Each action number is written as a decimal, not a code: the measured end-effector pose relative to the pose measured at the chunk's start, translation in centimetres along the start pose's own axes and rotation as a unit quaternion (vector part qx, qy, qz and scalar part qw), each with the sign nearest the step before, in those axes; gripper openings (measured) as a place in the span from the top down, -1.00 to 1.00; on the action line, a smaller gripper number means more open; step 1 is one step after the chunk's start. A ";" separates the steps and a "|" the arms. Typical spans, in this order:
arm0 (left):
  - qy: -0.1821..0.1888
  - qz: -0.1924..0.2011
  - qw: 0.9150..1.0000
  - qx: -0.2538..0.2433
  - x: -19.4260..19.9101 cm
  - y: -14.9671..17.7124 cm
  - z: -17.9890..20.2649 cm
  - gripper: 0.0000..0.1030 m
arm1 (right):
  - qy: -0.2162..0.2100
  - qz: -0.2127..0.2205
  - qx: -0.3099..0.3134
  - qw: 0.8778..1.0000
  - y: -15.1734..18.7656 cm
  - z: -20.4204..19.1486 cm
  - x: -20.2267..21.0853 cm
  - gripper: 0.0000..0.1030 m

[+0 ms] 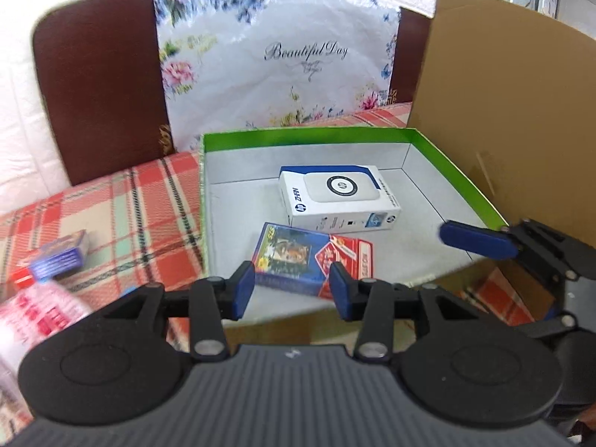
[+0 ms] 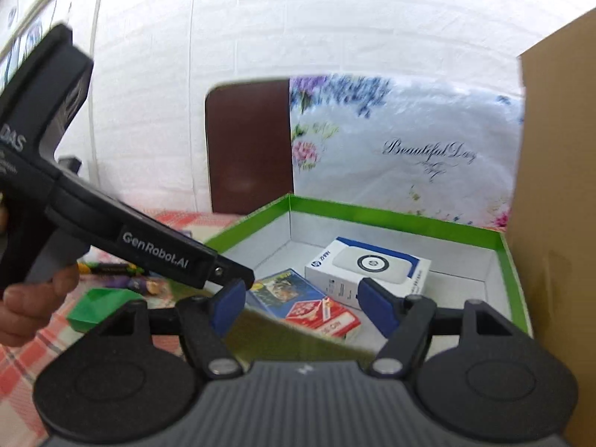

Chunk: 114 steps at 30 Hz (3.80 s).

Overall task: Organize objects
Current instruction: 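Carry the card box into the green box and open the right gripper, then grasp the green notebook with the right gripper, then carry the green notebook into the green box and release it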

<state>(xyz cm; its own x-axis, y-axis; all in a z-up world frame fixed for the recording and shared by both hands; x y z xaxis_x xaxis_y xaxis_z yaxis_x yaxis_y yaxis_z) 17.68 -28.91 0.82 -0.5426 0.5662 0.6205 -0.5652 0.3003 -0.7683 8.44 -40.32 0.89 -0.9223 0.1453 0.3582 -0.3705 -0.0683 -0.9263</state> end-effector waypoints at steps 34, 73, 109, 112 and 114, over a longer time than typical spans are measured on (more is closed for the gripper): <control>-0.128 0.021 0.973 0.192 13.2 13.8 -23.5 0.16 | -0.133 -0.126 0.082 0.980 2.2 -21.2 -8.3 -0.52; 0.002 -0.024 0.981 0.192 13.6 15.0 -19.7 0.04 | -0.297 -0.113 0.212 0.924 2.8 -32.9 -0.8 -0.24; 0.108 -0.006 0.991 -0.081 0.0 -3.0 10.1 0.03 | 0.039 -0.030 0.061 0.997 0.1 1.8 2.1 -0.21; 0.102 -0.008 0.991 -0.085 -2.4 -4.0 10.5 0.02 | 0.054 -0.033 0.044 0.997 -0.1 3.3 -0.1 -0.22; 0.103 -0.014 0.991 -0.080 -3.5 -4.2 10.5 0.02 | 0.065 -0.045 0.033 0.996 0.4 4.1 -1.3 -0.22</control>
<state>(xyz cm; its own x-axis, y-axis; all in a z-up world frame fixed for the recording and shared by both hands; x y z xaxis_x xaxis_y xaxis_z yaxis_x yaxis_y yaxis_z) 15.44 -40.22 3.48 -0.3812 0.6954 0.6092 -0.4638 0.4262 -0.7767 9.00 -44.62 0.51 -0.8646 0.2796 0.4176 -0.4618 -0.1141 -0.8796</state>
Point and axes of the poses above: each gripper's, at about its wrist camera, not at the fingertips, and x roughly against the way its jaws point, z to its right, y to its underside, the point moved 10 cm from there along -x, roughly the way its jaws point, and after that the axes turned 9 degrees about x, right-handed, at the moved point
